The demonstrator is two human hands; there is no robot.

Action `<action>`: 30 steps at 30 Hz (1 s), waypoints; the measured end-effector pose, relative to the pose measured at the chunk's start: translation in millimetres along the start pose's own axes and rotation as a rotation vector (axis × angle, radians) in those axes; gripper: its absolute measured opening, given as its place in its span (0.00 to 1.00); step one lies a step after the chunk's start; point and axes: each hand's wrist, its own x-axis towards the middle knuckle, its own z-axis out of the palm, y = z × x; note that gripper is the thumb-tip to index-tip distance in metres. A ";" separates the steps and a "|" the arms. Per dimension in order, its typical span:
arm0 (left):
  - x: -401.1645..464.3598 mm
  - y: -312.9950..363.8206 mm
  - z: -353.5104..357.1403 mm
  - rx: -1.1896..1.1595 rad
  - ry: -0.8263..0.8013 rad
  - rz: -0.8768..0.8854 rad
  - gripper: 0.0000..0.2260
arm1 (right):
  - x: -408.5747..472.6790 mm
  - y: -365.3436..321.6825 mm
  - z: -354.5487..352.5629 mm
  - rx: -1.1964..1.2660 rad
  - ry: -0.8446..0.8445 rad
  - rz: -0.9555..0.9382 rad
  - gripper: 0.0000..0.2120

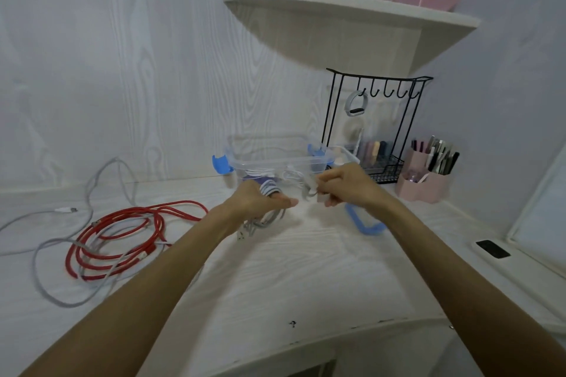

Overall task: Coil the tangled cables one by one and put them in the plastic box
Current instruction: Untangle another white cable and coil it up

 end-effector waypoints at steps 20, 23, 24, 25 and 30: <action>-23.8 9.7 -10.2 0.013 0.078 0.007 0.16 | -8.4 -32.1 48.1 -0.477 0.113 -0.269 0.06; -35.9 3.6 -28.4 0.094 0.018 -0.076 0.13 | -12.6 -43.2 53.5 -0.412 -0.004 -0.223 0.05; -40.4 1.4 -34.2 0.108 -0.026 -0.091 0.13 | -14.5 -46.6 51.9 -0.365 -0.085 -0.192 0.05; -45.7 -0.4 -41.1 0.098 -0.067 -0.093 0.14 | -17.9 -51.4 50.7 -0.316 -0.178 -0.178 0.05; -67.1 -3.1 -63.8 0.002 -0.271 -0.020 0.22 | -37.2 -65.5 47.4 -0.107 -0.379 -0.215 0.05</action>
